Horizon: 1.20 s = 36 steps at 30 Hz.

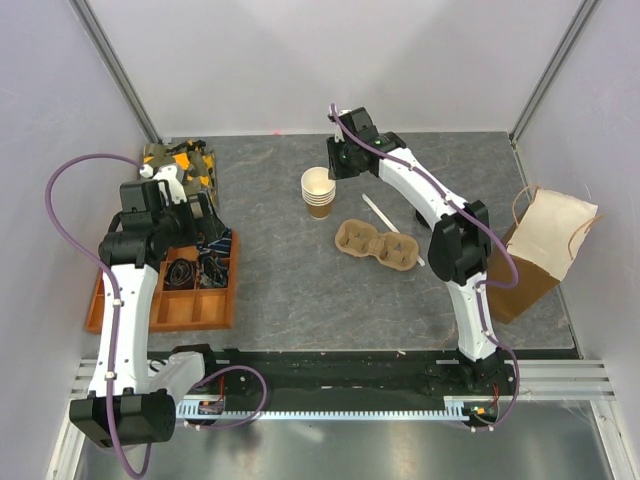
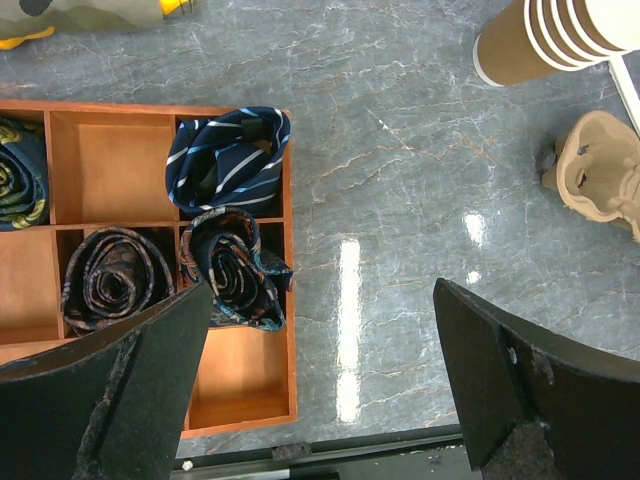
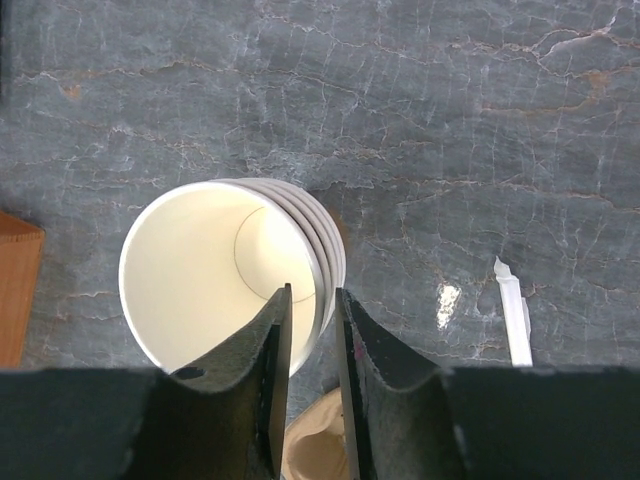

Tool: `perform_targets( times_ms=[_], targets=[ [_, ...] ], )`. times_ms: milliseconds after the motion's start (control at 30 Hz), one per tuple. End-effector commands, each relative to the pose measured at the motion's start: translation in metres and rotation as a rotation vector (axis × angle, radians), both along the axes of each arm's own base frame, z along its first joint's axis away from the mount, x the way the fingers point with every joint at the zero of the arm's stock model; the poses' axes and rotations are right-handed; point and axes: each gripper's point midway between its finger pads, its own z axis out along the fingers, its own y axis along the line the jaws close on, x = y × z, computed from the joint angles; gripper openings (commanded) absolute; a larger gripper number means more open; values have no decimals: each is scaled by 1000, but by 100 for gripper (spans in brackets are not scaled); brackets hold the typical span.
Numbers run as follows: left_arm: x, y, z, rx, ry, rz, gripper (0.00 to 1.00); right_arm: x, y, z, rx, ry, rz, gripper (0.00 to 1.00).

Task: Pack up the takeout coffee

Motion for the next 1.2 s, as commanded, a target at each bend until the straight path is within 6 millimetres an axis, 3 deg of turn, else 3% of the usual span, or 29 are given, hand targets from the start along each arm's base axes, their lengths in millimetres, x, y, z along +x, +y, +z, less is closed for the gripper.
perform_targets(
  times_ms=[0,167,400,800,1167],
  targets=[
    [12,1,23,-14,-73,21,100,6,8,8,30,-13,-1,31],
    [13,2,22,-12,-68,27,100,4,10,10,38,-10,5,19],
    [14,2,20,-14,-64,26,100,2,9,29,62,-34,4,0],
    [15,0,16,-21,-53,21,100,0,6,62,141,-56,25,0],
    [18,-4,14,-40,-40,5,100,-1,1,76,216,-39,43,0]
  ],
)
